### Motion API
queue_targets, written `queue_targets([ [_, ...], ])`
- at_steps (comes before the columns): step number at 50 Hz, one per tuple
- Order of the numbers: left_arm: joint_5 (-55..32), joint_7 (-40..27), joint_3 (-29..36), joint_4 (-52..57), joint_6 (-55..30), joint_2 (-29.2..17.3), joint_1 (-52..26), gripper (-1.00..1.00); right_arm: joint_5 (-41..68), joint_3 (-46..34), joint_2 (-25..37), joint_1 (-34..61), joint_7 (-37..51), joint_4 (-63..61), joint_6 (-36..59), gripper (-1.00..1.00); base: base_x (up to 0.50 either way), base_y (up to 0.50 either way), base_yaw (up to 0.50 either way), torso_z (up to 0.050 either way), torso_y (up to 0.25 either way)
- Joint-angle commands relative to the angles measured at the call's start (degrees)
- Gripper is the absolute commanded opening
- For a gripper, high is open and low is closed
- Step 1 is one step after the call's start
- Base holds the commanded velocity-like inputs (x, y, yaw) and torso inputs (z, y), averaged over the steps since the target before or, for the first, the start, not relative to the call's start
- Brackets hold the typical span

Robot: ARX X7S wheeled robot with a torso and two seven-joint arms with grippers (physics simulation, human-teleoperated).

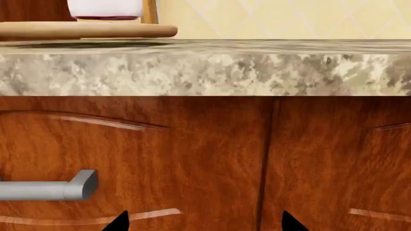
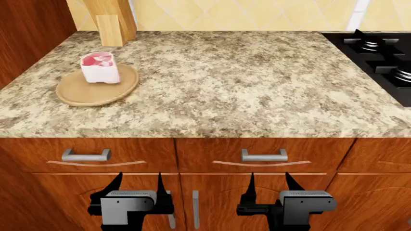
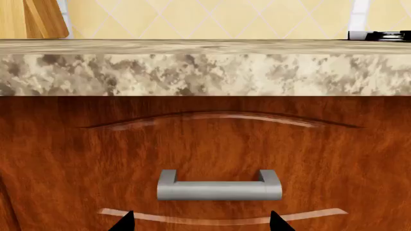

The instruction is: Place the steak on the rack of the oven.

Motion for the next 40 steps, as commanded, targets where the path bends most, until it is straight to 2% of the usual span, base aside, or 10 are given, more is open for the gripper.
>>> queue_targets([
  [1, -2.7, -0.1, 0.5, 0.2, 1.1, -0.9, 0.3, 1.00, 0.1, -1.5, 0.9, -0.1, 1.4, 0.1, -0.8, 1.00, 0.00, 0.00, 0.00, 0.000, 0.000],
  [26, -4.6, -3.4, 4.2, 1.4, 3.1, -4.2, 1.2, 1.00, -0.1, -5.5, 3.9, -0.2, 7.2, -1.9, 0.4, 1.00, 0.00, 0.00, 0.00, 0.000, 0.000],
  [35, -2.7, -4.9, 5.6, 1.7, 3.5, -5.1, 1.2, 1.00, -0.4, -6.8, 4.8, -0.6, 8.0, -2.7, -0.2, 1.00, 0.00, 0.00, 0.00, 0.000, 0.000],
  [36, -3.3, -4.3, 5.8, 2.1, 4.1, -5.3, 1.5, 1.00, -0.4, -6.9, 4.8, -0.6, 8.1, -2.9, -0.2, 1.00, 0.00, 0.00, 0.00, 0.000, 0.000],
  [37, -2.5, -3.3, 6.9, 2.7, 8.6, -6.0, 2.7, 1.00, 0.0, -6.9, 4.9, -0.6, 8.0, -2.7, -0.2, 1.00, 0.00, 0.00, 0.00, 0.033, 0.000],
  [40, -3.8, -3.2, 6.7, 2.8, 7.8, -6.2, 2.7, 1.00, 0.3, -7.1, 5.1, -0.6, 8.1, -2.7, -0.3, 1.00, 0.00, 0.00, 0.00, 0.050, 0.000],
])
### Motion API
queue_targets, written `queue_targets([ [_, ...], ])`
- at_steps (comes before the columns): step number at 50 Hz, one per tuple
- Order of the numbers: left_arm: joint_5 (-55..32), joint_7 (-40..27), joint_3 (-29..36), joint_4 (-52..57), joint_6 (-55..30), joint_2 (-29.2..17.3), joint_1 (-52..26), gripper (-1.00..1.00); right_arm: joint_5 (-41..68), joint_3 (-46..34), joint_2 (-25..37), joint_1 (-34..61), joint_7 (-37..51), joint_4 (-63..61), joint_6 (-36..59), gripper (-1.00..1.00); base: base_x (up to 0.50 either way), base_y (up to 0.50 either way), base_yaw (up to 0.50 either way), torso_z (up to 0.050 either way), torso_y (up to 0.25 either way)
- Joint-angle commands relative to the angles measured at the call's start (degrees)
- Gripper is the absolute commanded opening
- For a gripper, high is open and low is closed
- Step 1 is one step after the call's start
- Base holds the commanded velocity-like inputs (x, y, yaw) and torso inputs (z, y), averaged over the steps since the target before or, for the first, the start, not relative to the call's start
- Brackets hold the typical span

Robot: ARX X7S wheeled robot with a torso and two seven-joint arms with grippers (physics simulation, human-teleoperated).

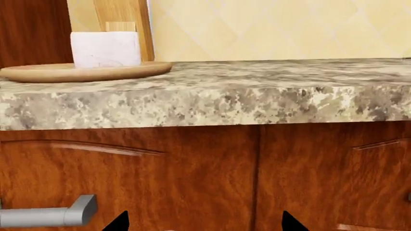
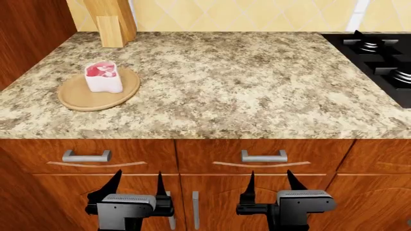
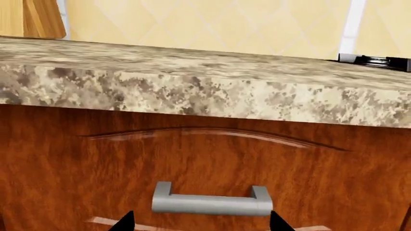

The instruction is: Place the steak on the rack of the oven.

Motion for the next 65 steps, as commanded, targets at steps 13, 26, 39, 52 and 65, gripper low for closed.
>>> queue_targets([
  [13, -1.2, -0.6, 2.4, 0.8, 3.0, -2.1, 0.8, 1.00, 1.1, -2.2, 1.7, -0.2, 2.0, -0.9, -0.2, 1.00, 0.00, 0.00, 0.00, 0.050, 0.000],
  [26, -2.6, -1.1, 2.7, 1.4, 2.3, -2.8, 0.6, 1.00, 1.0, -3.0, 2.5, -0.7, 3.5, -4.4, 1.2, 1.00, 0.00, 0.00, 0.00, 0.050, 0.000],
  [39, -3.4, -6.4, 2.3, 32.2, -38.2, -4.5, -9.3, 1.00, -0.4, -4.3, 3.1, 7.4, 3.3, -34.7, 34.9, 1.00, 0.00, 0.00, 0.00, 0.010, 0.000],
  [52, -10.2, -4.8, -6.1, 37.8, -76.2, -2.5, -35.6, 1.00, 1.3, -5.1, 1.5, 34.3, 0.3, -36.0, 65.9, 1.00, 0.00, 0.00, 0.00, 0.000, 0.000],
  [65, -10.0, -4.8, -3.0, 20.1, -83.6, -3.3, -54.9, 1.00, 1.2, -6.2, 1.3, 50.3, 0.3, -21.0, 68.7, 1.00, 0.00, 0.00, 0.00, 0.000, 0.000],
])
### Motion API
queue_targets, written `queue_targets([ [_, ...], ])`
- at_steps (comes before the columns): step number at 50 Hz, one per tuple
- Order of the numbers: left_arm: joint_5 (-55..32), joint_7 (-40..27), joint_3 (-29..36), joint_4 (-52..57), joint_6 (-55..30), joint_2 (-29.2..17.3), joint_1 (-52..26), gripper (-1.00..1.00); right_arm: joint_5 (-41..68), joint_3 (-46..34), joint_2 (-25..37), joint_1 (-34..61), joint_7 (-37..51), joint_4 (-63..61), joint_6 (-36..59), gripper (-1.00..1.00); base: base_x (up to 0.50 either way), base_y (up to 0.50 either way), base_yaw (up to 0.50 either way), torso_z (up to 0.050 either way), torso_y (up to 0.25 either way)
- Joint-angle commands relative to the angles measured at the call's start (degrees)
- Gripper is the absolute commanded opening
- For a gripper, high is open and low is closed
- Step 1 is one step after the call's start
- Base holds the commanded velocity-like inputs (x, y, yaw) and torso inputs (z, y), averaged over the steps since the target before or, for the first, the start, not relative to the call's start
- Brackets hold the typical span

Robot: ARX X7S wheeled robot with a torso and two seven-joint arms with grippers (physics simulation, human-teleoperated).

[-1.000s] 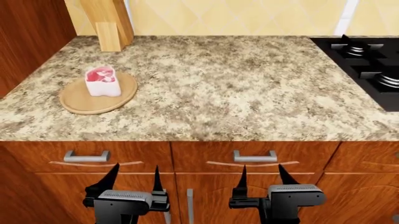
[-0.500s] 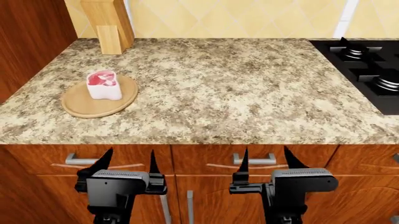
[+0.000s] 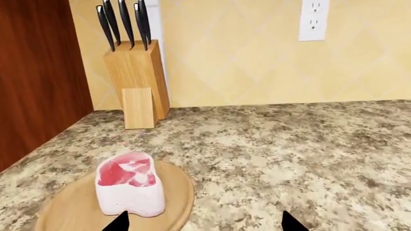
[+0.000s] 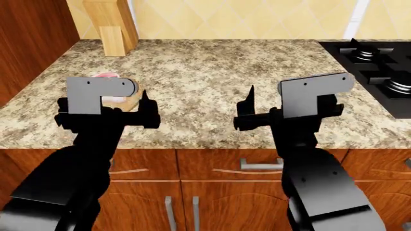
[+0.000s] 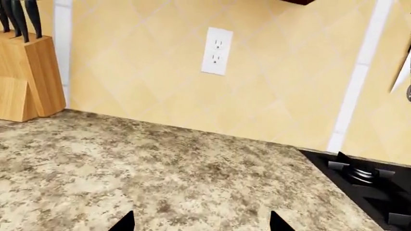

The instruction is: Place the steak on the rack of the oven.

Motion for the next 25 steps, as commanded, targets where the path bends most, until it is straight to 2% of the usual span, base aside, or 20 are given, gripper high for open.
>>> queue_targets([
  [1, -0.9, 0.0, 0.9, -10.5, -10.7, 0.0, -17.0, 1.00, 0.2, -0.7, -0.1, 14.7, -0.6, 9.6, 6.5, 1.00, 0.00, 0.00, 0.00, 0.000, 0.000],
  [6, -0.2, 0.7, 3.3, -19.8, -7.1, -0.2, -21.1, 1.00, 0.7, 0.0, -0.5, 19.8, -0.8, 15.6, 6.9, 1.00, 0.00, 0.00, 0.00, 0.000, 0.000],
  [14, 0.1, 0.0, 2.1, -30.1, -4.4, 1.5, -26.4, 1.00, 0.5, -0.3, -0.4, 26.5, -0.5, 24.7, 5.4, 1.00, 0.00, 0.00, 0.00, 0.000, 0.000],
  [25, 0.6, -0.7, 2.8, -34.9, -4.8, 0.9, -29.7, 1.00, 1.1, -0.3, 0.6, 29.6, -1.0, 31.6, 3.3, 1.00, 0.00, 0.00, 0.00, 0.000, 0.000],
])
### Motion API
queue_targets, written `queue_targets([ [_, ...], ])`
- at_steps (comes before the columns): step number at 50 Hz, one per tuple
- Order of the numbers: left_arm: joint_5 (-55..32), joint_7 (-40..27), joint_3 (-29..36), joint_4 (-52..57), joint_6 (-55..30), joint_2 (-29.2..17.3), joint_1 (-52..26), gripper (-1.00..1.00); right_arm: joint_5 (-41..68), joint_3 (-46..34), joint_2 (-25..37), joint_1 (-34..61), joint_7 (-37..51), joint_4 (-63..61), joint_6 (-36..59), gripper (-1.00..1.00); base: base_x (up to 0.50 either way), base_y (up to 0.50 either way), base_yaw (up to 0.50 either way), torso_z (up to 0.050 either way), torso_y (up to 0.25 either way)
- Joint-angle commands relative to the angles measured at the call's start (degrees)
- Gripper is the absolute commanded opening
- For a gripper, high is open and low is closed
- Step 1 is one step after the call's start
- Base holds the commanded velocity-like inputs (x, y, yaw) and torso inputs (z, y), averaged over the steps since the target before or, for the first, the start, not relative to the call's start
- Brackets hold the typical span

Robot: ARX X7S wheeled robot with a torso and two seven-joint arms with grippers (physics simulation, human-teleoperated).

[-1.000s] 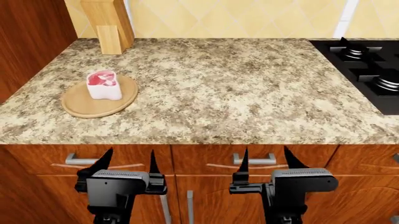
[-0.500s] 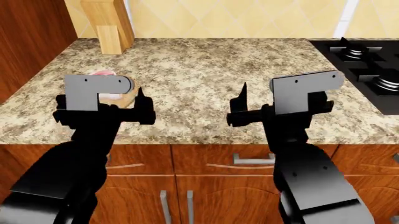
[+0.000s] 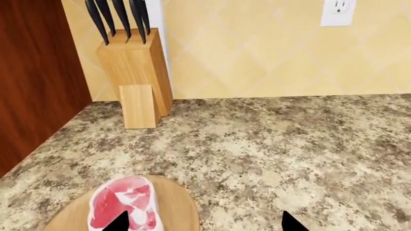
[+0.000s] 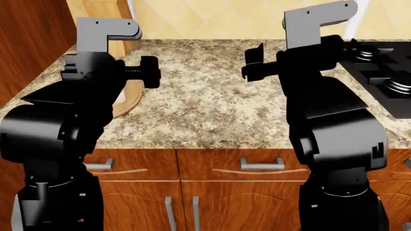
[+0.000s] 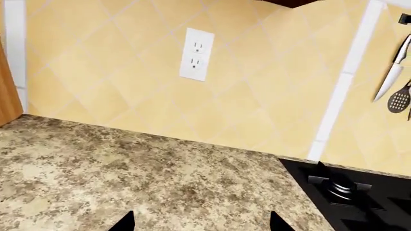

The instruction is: Place the steak on the rack of the oven.

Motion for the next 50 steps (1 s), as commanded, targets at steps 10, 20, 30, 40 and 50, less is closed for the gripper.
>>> queue_targets([
  [10, 0.4, -0.6, 1.9, -8.8, -0.1, -0.4, -7.1, 1.00, 0.5, 0.4, 1.5, 6.8, 0.1, 10.6, -2.6, 1.00, 0.00, 0.00, 0.00, 0.000, 0.000],
  [20, -0.2, -0.4, 2.4, -8.4, -1.5, -0.8, -8.9, 1.00, 0.7, 1.1, 2.1, 8.9, 0.5, 12.8, -2.2, 1.00, 0.00, 0.00, 0.00, 0.000, 0.000],
  [30, -0.5, 0.1, 2.9, -11.6, -0.2, -1.2, -9.5, 1.00, 1.1, 0.7, 1.4, 12.7, 0.2, 19.7, -1.9, 1.00, 0.00, 0.00, 0.00, 0.000, 0.000],
  [40, -0.8, 0.2, 3.2, -11.6, -0.4, -2.2, -9.2, 1.00, 1.3, 0.8, 1.7, 14.1, 0.5, 24.0, -4.0, 1.00, 0.00, 0.00, 0.00, 0.000, 0.000],
  [50, -0.9, 0.0, 3.6, -11.4, -0.3, -2.6, -9.0, 1.00, 0.7, -0.4, 2.3, 13.5, 1.2, 24.1, -4.7, 1.00, -0.08, 0.35, 0.00, 0.000, 0.000],
])
